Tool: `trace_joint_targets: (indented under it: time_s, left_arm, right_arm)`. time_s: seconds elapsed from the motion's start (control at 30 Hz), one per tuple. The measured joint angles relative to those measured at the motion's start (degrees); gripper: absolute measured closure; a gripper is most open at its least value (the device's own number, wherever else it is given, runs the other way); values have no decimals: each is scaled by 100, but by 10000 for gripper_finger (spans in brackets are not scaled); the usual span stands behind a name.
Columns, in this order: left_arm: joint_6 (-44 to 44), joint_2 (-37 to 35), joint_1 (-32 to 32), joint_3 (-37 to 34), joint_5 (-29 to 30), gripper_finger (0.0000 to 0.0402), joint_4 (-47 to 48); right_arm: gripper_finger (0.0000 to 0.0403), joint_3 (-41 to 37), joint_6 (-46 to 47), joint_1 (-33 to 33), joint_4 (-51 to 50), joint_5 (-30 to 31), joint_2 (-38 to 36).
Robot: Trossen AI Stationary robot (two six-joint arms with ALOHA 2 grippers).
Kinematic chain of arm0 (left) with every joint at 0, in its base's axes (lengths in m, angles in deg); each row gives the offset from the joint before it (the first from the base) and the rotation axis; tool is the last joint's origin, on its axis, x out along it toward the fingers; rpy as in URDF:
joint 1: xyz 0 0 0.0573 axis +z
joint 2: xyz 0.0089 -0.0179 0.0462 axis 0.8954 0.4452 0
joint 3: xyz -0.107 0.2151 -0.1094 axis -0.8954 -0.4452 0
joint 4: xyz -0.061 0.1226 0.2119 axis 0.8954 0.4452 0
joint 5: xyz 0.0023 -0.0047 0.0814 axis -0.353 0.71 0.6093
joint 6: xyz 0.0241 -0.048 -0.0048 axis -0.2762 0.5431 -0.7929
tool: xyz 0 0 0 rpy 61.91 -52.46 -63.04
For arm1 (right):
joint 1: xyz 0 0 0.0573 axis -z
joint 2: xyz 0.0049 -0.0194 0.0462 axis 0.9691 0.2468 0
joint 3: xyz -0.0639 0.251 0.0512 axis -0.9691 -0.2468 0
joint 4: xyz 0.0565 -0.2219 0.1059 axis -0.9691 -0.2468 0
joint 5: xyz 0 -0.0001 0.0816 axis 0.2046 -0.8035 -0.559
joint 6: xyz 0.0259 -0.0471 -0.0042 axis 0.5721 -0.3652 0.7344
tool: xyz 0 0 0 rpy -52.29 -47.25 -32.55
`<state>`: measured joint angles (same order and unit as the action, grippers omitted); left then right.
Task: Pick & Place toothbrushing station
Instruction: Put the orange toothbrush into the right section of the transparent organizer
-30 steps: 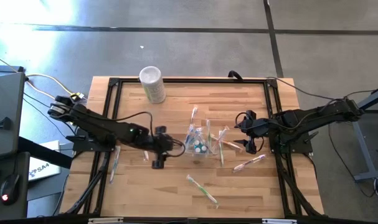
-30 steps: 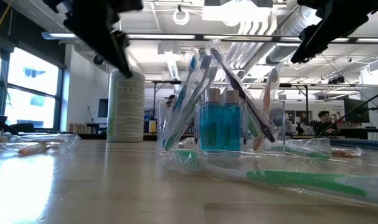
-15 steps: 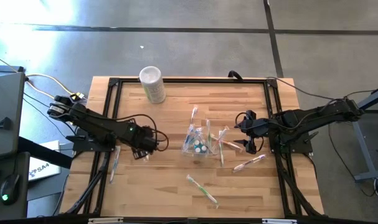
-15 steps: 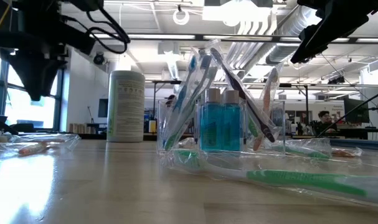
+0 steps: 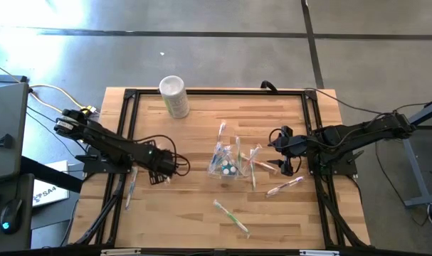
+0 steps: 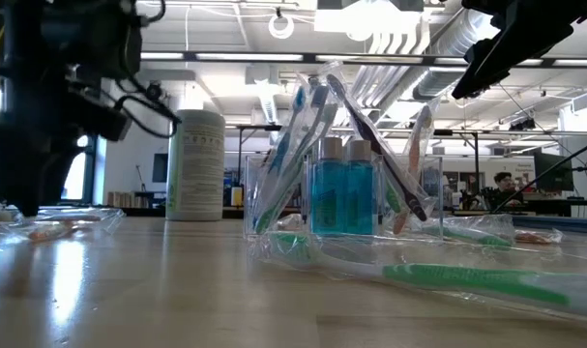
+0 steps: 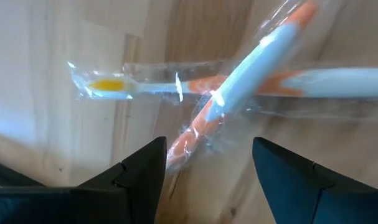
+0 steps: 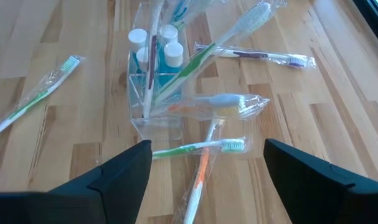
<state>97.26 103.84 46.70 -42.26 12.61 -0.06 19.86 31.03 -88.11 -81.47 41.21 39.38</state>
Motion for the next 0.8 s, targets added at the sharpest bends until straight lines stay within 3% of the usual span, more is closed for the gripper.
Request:
trace_joint_targets:
  time_s: [0.33,0.67,0.8]
  left_arm:
    - [432,-41,-9,-1041,92,172,-937]
    - [380,-28,-13,-1061,219,172,-941]
    - [38,-20,-3,-1072,-106,188,-999]
  right_arm:
    - [101,0,-4,0,2,0,0]
    - [101,0,-4,0,-10,0,0]
    - [101,-2,-4,0,-10,0,0]
